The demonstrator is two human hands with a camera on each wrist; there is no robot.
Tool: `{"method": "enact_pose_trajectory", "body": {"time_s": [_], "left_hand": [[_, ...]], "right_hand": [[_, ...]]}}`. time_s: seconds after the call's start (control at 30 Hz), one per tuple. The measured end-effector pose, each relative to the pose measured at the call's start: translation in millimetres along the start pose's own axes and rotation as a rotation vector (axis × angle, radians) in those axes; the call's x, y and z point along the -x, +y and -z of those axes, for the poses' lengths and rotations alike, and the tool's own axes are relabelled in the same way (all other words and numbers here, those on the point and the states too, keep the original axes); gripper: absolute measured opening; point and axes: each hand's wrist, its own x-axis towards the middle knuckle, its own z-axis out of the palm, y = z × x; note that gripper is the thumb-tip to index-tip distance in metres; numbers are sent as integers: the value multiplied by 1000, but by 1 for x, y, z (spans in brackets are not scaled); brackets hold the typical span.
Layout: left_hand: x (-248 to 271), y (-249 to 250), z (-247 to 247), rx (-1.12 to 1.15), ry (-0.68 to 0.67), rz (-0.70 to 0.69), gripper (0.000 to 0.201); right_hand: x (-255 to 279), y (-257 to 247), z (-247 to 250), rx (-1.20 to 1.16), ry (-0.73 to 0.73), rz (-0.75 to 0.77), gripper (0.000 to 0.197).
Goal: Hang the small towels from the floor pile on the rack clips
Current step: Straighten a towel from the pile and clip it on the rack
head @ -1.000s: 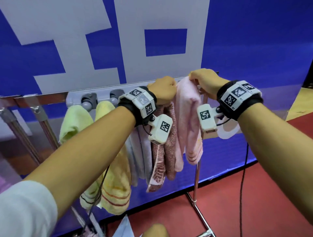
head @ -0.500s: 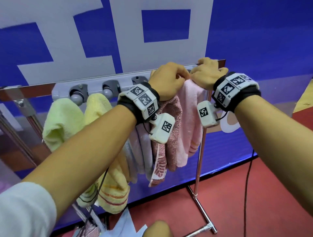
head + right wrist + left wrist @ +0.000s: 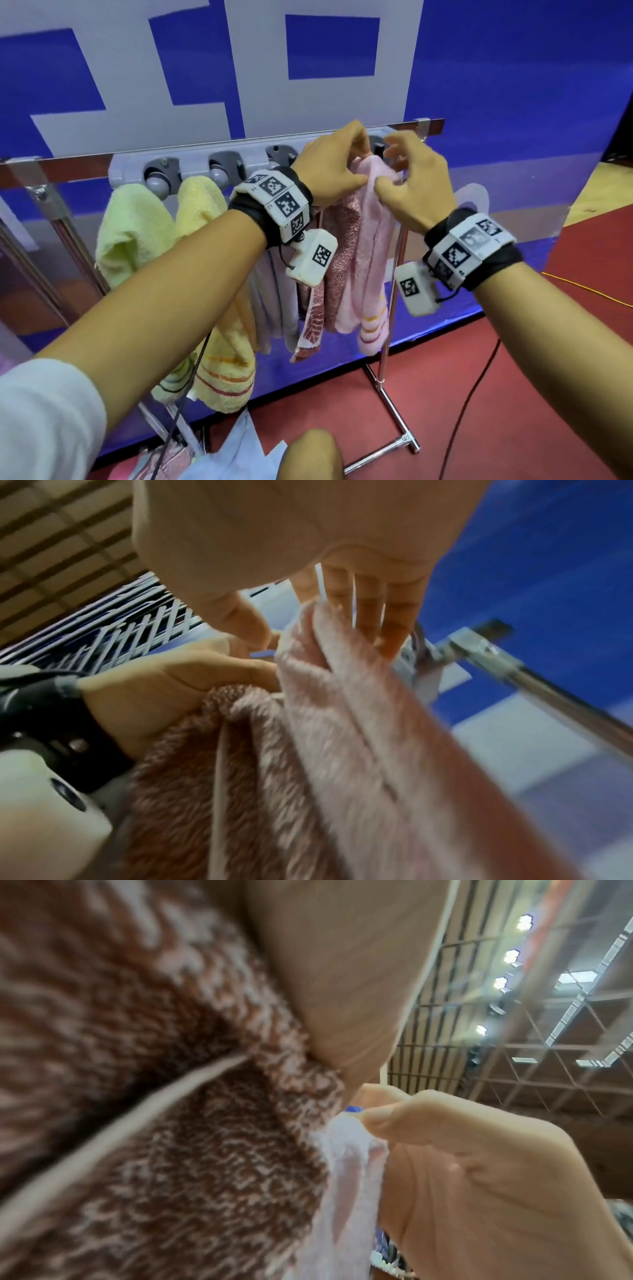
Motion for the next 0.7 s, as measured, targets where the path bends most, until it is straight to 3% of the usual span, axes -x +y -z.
{"method": "enact_pose_trajectory", "body": {"time_s": [0.13,0.2,0.33,0.47,0.6,0.7], "left_hand": [[19,3,2,-209,13,-118,43],[30,5,5,-347,-5,-147,42],[42,1,12,-473,-88,-151,43],[48,1,16,-441,-108,-132,38],[51,2,15,-443,-114,-120,32],[53,1,12,-381,-101,-120,29]], "right_hand": [[31,2,-20,-1,-83,-172,86],[44,9,-32,49,-115,-252,89],[56,25,-41,110,-84,-501,59],[58,35,-33,258,-8,-524,27],[64,37,-31,328,11,-525,20],[74,33,-36,300,-62,-536,24]]}}
